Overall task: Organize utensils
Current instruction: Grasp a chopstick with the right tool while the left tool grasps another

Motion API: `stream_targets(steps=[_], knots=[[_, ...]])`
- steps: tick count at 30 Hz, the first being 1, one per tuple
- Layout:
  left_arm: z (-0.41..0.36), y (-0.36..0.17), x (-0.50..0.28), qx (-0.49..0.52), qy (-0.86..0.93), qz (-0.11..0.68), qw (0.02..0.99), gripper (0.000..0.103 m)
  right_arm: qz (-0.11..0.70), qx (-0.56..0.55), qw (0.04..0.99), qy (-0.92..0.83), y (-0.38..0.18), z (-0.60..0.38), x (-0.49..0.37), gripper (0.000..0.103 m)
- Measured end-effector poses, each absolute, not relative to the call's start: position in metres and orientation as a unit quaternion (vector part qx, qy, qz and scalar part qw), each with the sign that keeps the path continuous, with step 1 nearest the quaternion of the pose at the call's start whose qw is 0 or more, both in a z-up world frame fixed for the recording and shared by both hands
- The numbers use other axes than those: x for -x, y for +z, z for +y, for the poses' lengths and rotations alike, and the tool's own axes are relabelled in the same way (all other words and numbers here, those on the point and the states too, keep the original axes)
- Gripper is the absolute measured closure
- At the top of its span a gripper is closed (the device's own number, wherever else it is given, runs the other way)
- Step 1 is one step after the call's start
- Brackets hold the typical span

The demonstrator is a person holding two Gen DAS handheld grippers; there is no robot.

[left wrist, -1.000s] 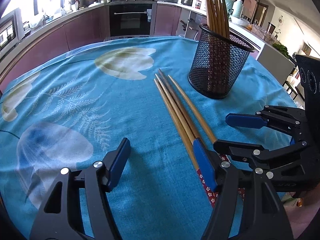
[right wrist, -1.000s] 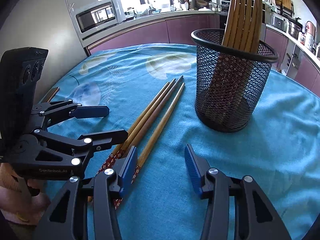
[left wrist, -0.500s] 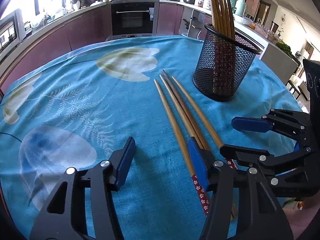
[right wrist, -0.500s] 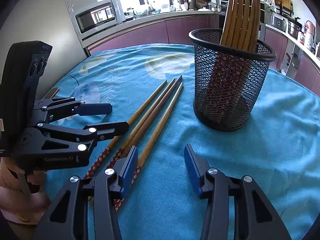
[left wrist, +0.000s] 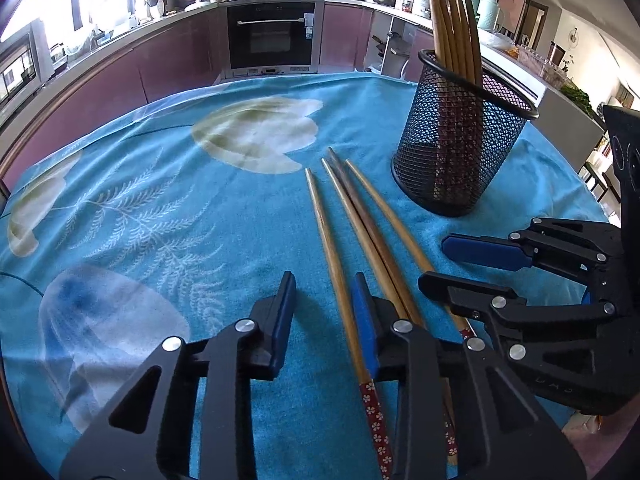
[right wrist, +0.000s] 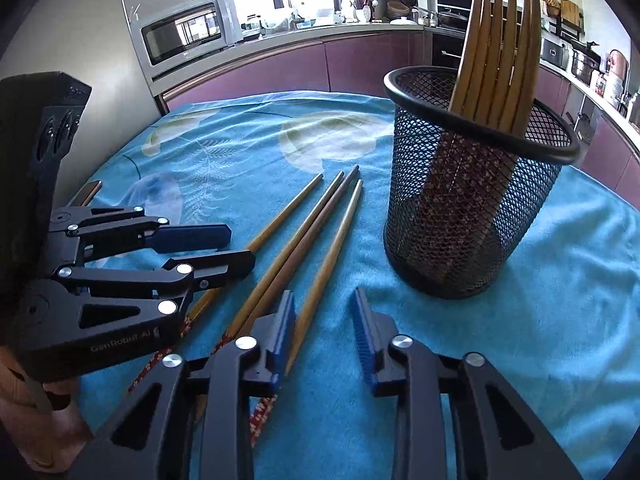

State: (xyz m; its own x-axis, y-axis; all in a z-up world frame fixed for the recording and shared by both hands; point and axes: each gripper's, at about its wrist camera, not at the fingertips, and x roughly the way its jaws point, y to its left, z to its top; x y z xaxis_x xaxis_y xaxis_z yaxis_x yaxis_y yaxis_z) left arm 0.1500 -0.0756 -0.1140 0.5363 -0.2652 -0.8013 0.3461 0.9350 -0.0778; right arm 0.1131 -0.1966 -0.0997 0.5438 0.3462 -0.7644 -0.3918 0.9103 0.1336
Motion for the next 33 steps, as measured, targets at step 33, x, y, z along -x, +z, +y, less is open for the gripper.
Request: stream_targets(steps=[33], knots=[[-0.062, -0.116, -0.131, -0.005, -0.211, 0.458, 0.863, 0.092, 0.44, -0.012, 0.863, 0.247, -0.102, -0.202, -0.113, 0.095]])
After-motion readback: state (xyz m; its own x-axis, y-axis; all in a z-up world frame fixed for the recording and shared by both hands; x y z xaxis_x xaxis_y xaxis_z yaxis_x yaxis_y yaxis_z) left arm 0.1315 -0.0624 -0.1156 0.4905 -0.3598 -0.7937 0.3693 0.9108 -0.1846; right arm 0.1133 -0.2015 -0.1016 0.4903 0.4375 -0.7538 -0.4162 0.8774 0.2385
